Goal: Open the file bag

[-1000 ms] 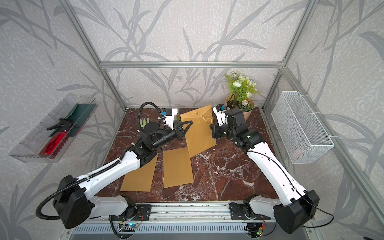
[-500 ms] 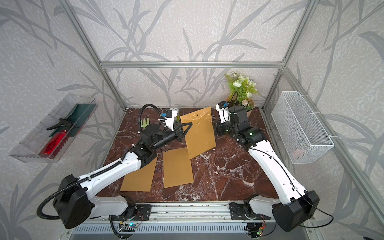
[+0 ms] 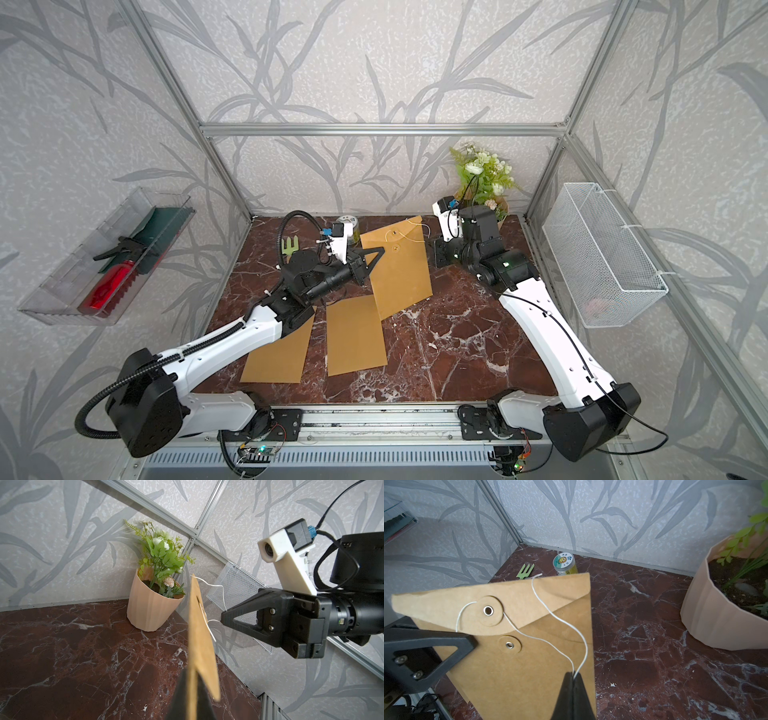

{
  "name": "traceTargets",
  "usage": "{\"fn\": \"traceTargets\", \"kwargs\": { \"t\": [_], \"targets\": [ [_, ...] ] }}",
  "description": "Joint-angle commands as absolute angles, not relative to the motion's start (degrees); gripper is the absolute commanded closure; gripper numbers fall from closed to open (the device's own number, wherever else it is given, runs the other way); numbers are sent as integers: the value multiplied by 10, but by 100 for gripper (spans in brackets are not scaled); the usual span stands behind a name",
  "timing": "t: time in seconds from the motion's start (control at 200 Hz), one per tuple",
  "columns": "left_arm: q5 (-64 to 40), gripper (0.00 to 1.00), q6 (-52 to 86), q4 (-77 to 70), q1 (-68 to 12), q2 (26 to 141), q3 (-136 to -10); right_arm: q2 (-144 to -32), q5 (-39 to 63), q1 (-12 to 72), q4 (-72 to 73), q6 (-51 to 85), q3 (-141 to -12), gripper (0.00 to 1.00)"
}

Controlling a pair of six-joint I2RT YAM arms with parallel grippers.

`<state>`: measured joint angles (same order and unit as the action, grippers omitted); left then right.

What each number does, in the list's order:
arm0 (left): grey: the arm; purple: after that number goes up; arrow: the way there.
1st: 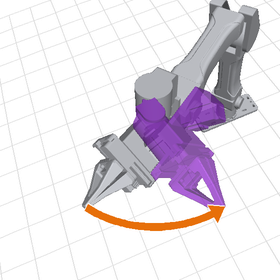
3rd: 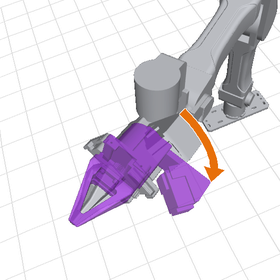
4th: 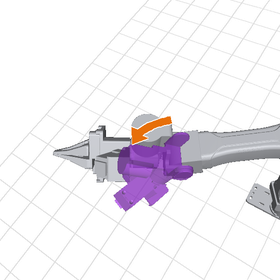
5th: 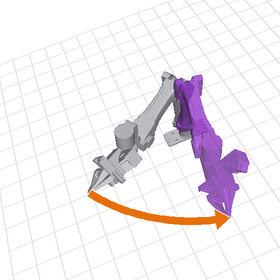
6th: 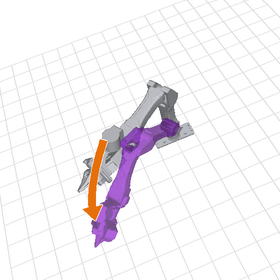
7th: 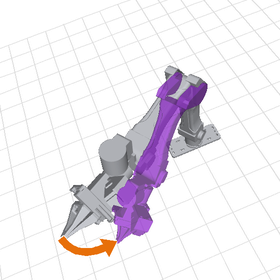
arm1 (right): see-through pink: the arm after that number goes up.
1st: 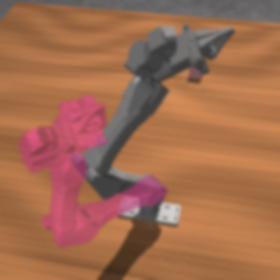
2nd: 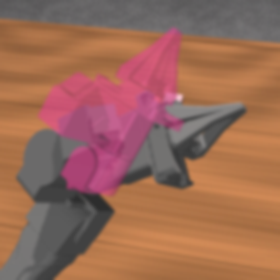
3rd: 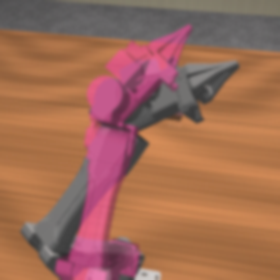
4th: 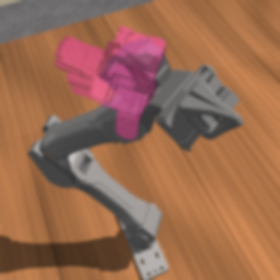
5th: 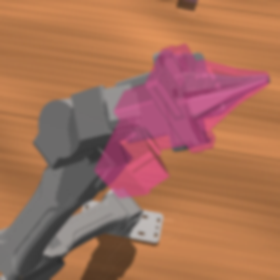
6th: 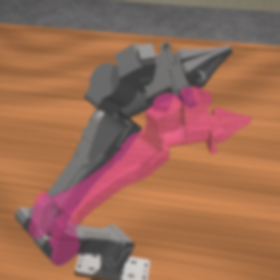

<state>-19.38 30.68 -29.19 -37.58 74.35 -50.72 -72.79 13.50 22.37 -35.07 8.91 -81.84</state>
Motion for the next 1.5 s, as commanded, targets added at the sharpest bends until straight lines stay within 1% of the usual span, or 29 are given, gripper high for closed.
{"fn": "traceTargets", "kwargs": {
  "t": [0.0, 0.035, 0.08, 0.195, 0.29, 0.365, 0.46, 0.59, 0.835, 1.14, 1.495],
  "targets": [
    [-202, 100, 304, -312, -374, 742, -498, -727, 127, 218, -366, 75, -844, 100],
    [-202, 100, 300, -309, -374, 742, -496, -726, 125, 217, -369, 74, -848, 99],
    [-202, 100, 293, -303, -374, 742, -495, -725, 122, 215, -373, 72, -851, 95],
    [-202, 100, 267, -284, -373, 741, -496, -719, 116, 207, -379, 70, -851, 78],
    [-204, 100, 241, -273, -373, 737, -495, -709, 117, 196, -378, 69, -844, 66],
    [-203, 100, 215, -266, -373, 730, -493, -699, 121, 183, -375, 71, -835, 60],
    [-202, 100, 181, -257, -373, 722, -489, -686, 144, 162, -366, 75, -820, 57],
    [-225, 100, 151, -265, -370, 710, -481, -675, 199, 141, -342, 80, -782, 57],
    [-282, 100, 161, -298, -367, 714, -479, -673, 302, 134, -265, 106, -699, 51],
    [-311, 100, 198, -357, -366, 724, -472, -674, 341, 134, -200, 136, -646, 50],
    [-342, 100, 243, -428, -366, 738, -454, -675, 349, 134, -171, 149, -646, 45]
  ]
}}
